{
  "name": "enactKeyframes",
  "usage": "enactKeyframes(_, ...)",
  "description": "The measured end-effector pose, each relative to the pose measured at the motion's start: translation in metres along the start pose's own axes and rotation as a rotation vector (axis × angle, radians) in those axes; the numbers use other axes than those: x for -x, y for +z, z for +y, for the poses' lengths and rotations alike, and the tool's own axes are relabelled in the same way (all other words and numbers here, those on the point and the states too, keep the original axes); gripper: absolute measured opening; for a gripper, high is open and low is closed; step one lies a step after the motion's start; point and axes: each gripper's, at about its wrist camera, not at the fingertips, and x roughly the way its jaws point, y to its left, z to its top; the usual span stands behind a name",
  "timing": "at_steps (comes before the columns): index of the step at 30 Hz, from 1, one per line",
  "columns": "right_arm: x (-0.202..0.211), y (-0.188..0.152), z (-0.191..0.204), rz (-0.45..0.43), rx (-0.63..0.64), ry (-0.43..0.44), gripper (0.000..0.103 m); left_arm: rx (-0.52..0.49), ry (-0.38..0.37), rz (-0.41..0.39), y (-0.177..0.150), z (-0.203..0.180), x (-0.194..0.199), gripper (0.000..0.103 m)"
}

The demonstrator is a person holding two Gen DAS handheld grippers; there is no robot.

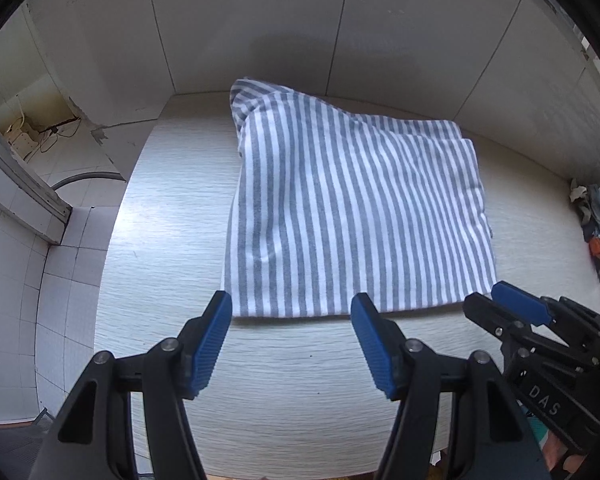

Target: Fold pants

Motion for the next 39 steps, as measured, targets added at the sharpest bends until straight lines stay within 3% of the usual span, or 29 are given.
enactKeyframes(39, -0.0005, -0.0007, -0.0006, 0.002, 0.007, 0.003, 0.037, 0.004, 0.006, 0.000, -0.0036, -0.0017, -0.0003, 0.065)
